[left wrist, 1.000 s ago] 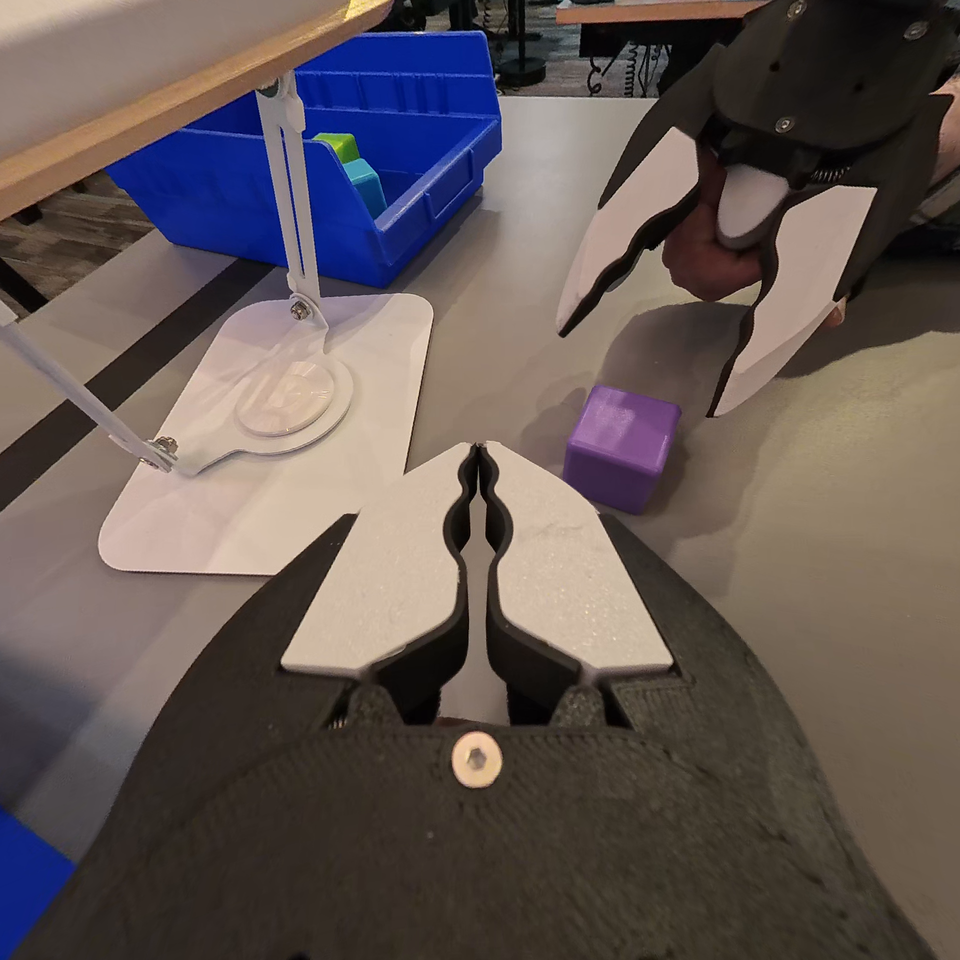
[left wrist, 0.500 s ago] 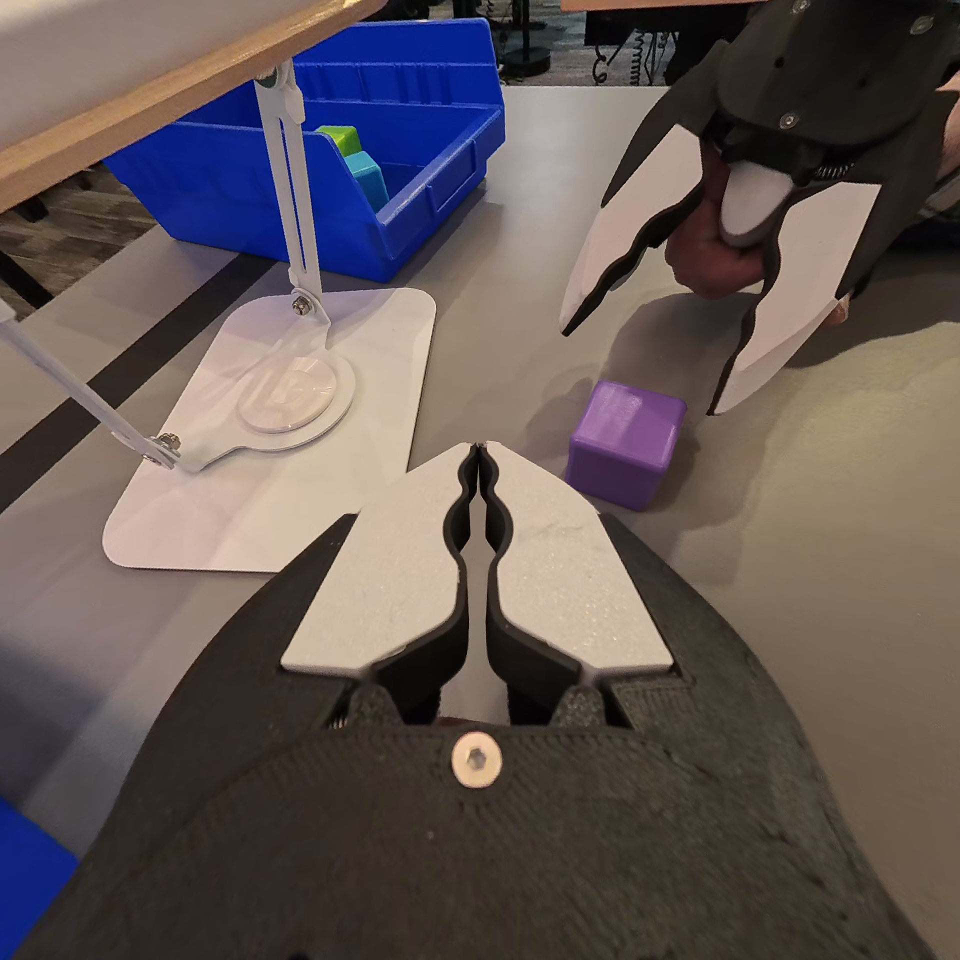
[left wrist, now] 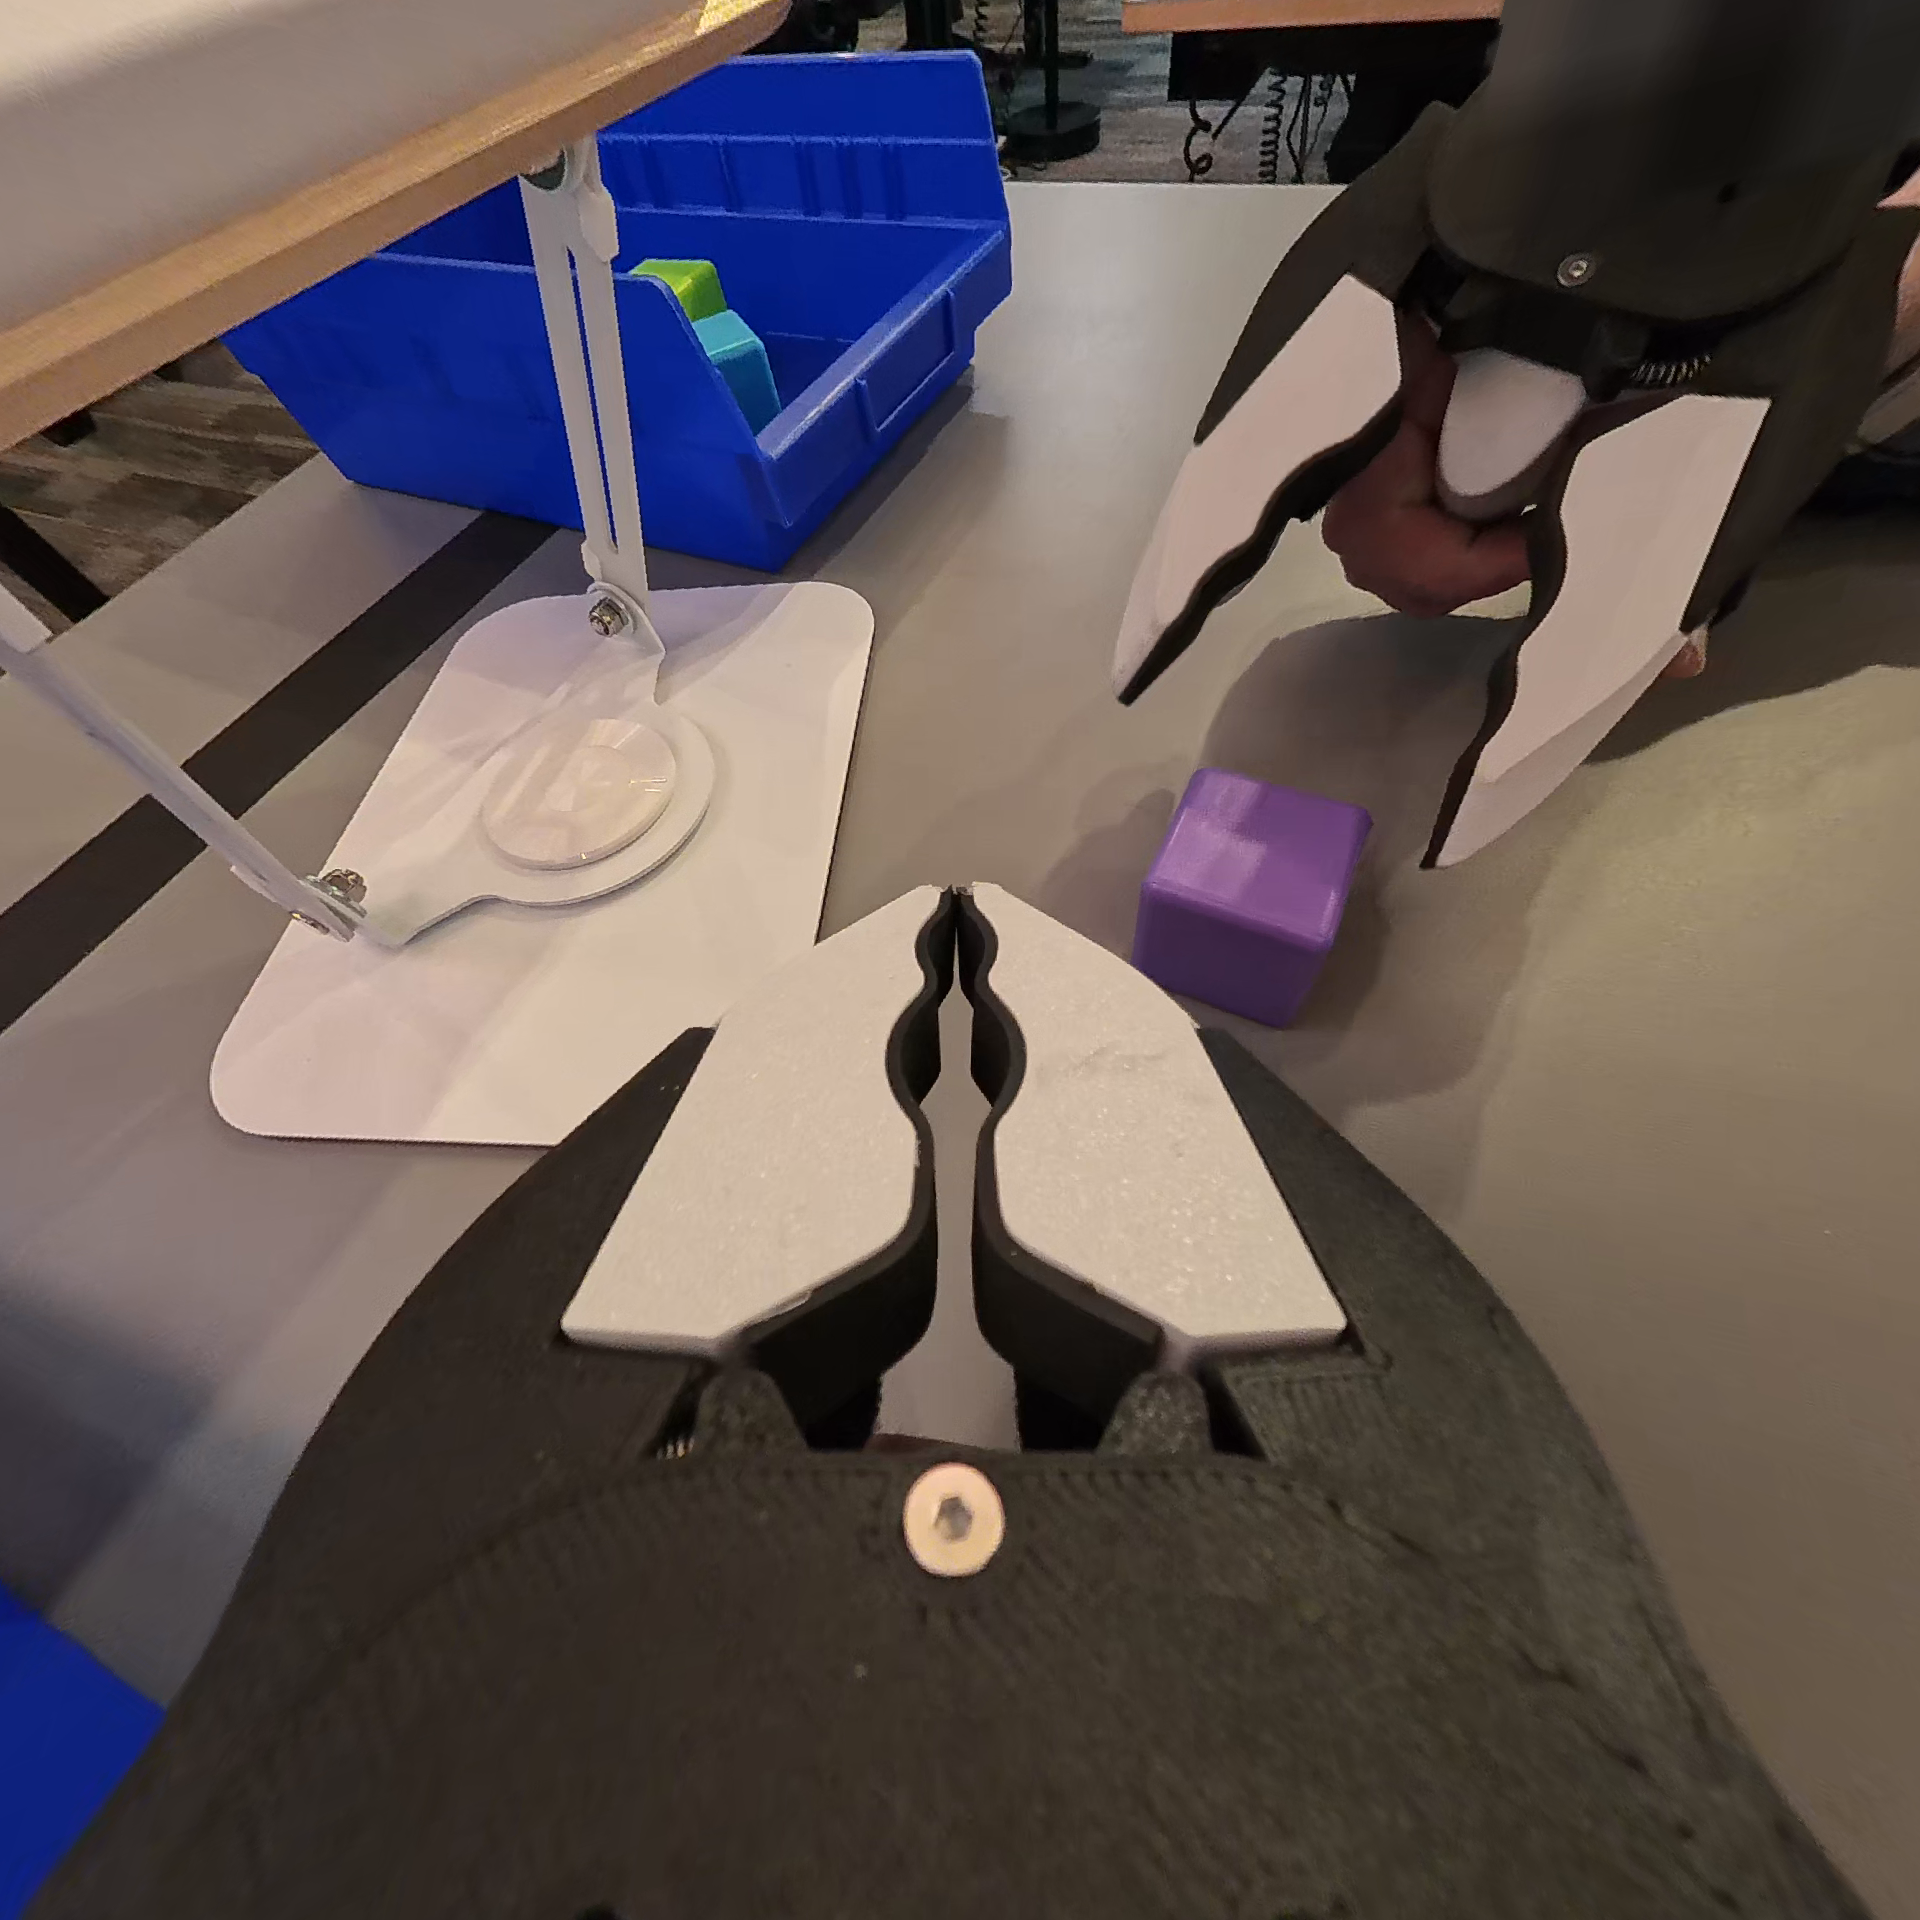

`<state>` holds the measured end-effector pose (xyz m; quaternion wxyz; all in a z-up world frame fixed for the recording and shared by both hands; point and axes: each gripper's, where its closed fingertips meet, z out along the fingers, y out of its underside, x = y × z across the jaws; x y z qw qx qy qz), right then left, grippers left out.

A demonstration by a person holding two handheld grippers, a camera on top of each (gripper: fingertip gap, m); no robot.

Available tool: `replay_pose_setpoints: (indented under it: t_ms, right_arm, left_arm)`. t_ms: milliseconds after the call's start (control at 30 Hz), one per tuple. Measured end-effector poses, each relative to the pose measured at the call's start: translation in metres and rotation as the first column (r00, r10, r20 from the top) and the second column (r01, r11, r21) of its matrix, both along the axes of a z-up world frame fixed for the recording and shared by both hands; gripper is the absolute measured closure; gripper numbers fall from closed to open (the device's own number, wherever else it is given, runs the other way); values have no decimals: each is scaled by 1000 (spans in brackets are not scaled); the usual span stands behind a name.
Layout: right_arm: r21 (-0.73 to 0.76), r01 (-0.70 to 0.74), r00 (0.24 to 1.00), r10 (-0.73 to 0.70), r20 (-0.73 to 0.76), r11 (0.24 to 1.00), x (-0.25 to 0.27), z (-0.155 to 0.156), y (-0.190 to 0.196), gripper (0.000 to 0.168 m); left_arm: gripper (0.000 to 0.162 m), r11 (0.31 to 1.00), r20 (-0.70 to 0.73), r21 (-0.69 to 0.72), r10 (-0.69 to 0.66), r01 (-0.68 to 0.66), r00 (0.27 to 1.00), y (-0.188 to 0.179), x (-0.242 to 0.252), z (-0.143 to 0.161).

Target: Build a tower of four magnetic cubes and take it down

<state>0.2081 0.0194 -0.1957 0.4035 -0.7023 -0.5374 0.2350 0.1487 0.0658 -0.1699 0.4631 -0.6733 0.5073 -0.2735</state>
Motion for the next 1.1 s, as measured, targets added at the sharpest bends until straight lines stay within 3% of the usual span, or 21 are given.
replay_pose_setpoints:
  t_ms: [33, 567, 700, 833, 1100]
  right_arm:
    - [0, -1, 1000, 1, 3, 1000, -1, -1, 0, 91]
    - [-8, -15, 1000, 15, 23, 1000, -7, -9, 0, 93]
    - [-18, -25, 999, 26, 41, 1000, -11, -14, 1, 101]
    - [-21, -46, 998, 47, 51, 999, -14, -17, -2, 120]
    - [-24, -31, 999, 31, 16, 999, -12, -4, -1, 120]
  left_arm:
    - [162, 1000, 1, -2, -2, 2, 1000, 0, 0, 0]
    - [162, 1000, 1, 1, -5, 5, 1000, -1, 1, 1]
    - [162, 1000, -1, 4, -7, 7, 1000, -2, 2, 1]
    - [162, 1000, -4, 3, -10, 10, 1000, -2, 2, 1]
    - [162, 1000, 0, 8, -2, 2, 1000, -1, 1, 2]
